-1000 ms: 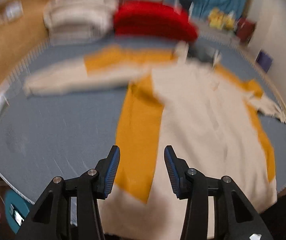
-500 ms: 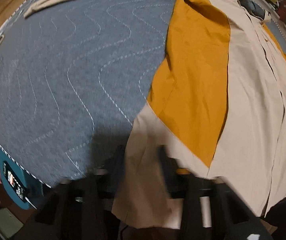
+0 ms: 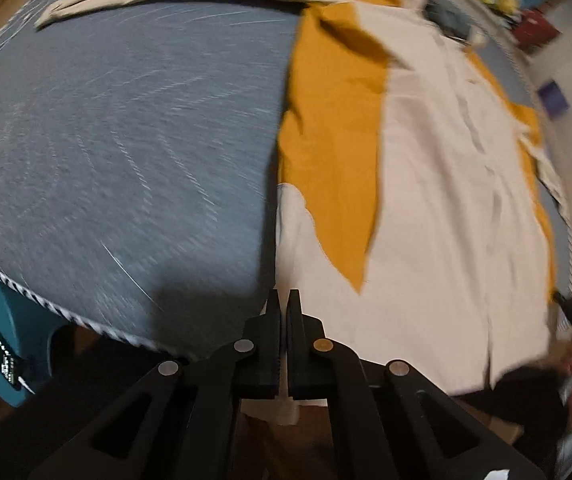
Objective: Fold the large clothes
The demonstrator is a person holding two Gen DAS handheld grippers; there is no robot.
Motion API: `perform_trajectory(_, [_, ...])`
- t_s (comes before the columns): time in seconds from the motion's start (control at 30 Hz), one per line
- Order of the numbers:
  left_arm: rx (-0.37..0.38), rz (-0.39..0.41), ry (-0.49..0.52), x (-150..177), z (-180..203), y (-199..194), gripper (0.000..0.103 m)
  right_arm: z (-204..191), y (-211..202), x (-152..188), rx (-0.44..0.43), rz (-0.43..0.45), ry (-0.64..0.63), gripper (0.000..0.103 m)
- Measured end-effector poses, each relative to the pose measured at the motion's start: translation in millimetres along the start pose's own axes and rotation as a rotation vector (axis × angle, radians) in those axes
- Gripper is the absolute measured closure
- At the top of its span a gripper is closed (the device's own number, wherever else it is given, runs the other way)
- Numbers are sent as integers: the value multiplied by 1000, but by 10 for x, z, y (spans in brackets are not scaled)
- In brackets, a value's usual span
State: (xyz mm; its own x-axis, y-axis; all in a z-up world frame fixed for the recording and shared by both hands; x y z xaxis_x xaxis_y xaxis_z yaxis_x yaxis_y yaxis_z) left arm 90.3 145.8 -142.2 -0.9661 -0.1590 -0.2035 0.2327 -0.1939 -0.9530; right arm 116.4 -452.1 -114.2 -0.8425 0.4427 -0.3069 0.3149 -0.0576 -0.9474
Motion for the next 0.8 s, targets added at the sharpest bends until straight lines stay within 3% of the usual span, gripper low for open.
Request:
perform_trajectory(0.07, [-40, -15, 35, 80, -61, 13, 102, 76, -72, -75, 28, 18, 0, 101])
perform_trajectory(0.13, [-79, -45, -13, 104, -246, 93, 102, 127, -116, -119, 50, 19, -7, 101])
perform_trajectory(0.2, [-102, -77, -48, 122, -331, 139, 100, 46, -16, -73, 48, -37, -45, 101])
perform_trajectory(0.3, [-176, -95, -7, 194, -196, 99, 93, 25, 121, 27, 104, -89, -86, 98])
perform_trajectory(0.33, [-218, -57, 36, 164, -72, 39, 93, 24, 140, 43, 128, -94, -91, 90])
perform_trajectory(0.4, [-256, 63, 155, 104, 232, -171, 85, 47, 71, 26, 183, -60, -77, 84])
perform_trajectory(0.47, [-189, 115, 218, 48, 489, -179, 66, 4, -148, -14, 166, 37, -70, 83])
perform_trajectory(0.5, [-154, 99, 232, 67, 536, -105, 66, -49, -241, -23, 145, 76, -84, 79])
perform_trajectory(0.57, [-123, -10, 247, 137, 591, 198, 66, -236, -352, 12, 80, 136, -151, 58])
perform_trajectory(0.6, [-133, -60, 249, 161, 559, 296, 66, -346, -296, 70, 47, 114, -201, 47])
perform_trajectory(0.67, [-157, -164, 243, 297, 536, 483, 66, -446, -54, 227, 32, -10, -261, 47])
perform_trajectory(0.73, [-167, -122, 227, 258, 578, 351, 66, -425, 150, 372, 69, -106, -288, 47])
perform_trajectory(0.77, [-180, -64, 225, 193, 628, 226, 66, -428, 128, 367, 72, -95, -289, 47])
perform_trajectory(0.8, [-205, 46, 225, 71, 679, -27, 66, -445, 51, 332, 77, -68, -290, 47])
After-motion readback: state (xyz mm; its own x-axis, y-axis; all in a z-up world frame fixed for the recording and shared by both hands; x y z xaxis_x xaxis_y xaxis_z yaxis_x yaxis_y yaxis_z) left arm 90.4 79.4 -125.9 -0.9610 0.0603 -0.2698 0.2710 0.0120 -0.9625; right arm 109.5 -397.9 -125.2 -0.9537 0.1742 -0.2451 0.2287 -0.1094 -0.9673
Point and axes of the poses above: each gripper's, at about its wrist camera, not at the fingertips, and y roughly the way its jaws point, z to its right, x to its underside, the point moved 5 cm from there along y, roughly the way its jaws point, and after that the axes turned 7 degrees about y, right-handed, at the moved point
